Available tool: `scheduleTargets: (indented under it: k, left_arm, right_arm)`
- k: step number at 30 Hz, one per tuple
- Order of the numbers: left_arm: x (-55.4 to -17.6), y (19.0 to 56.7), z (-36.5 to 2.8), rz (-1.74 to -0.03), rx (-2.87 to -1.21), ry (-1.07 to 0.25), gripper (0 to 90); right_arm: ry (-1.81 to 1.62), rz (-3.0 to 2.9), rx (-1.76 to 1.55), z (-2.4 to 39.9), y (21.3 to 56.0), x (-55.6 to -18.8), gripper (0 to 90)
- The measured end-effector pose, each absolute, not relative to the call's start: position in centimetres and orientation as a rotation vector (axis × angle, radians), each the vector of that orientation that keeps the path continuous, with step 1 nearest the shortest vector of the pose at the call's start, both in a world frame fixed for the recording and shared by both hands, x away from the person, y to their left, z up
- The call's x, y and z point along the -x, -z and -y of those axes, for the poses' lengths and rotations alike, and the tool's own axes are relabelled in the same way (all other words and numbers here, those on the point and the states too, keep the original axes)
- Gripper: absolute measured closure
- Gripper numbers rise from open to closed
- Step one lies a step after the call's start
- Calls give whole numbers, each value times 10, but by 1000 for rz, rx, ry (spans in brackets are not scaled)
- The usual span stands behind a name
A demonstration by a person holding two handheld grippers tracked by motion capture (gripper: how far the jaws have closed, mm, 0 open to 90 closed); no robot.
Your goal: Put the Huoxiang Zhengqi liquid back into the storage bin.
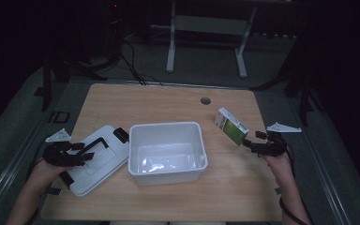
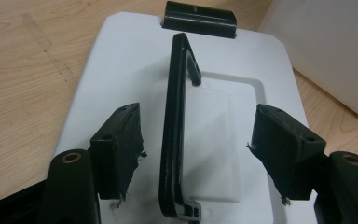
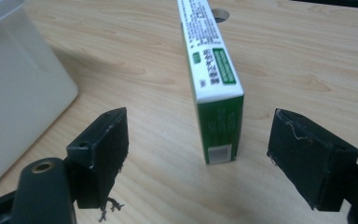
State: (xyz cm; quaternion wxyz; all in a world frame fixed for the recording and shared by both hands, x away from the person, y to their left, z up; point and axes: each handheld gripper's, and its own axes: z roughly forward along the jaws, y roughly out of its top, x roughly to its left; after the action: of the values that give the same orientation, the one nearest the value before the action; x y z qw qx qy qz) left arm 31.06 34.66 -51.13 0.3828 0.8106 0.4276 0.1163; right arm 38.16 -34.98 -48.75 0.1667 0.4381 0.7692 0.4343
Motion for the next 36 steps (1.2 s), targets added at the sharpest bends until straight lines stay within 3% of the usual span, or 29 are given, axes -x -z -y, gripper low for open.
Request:
scheduleTargets:
  k: [15,27,36]
  left_arm:
    - [-311,512,-346,-1084,-2086,-295,332]
    - [-311,513,-346,-1080,-2089,-296,332]
    - [-311,514,-347,-1074,-2091,-298,331]
  right_arm:
    - [-1152,-2252,-1227,334,490,-417,221]
    - [-1075,-2320,-1221,319,489,-437,391]
    - [-966,-2419,-1205,306,488,-455,446]
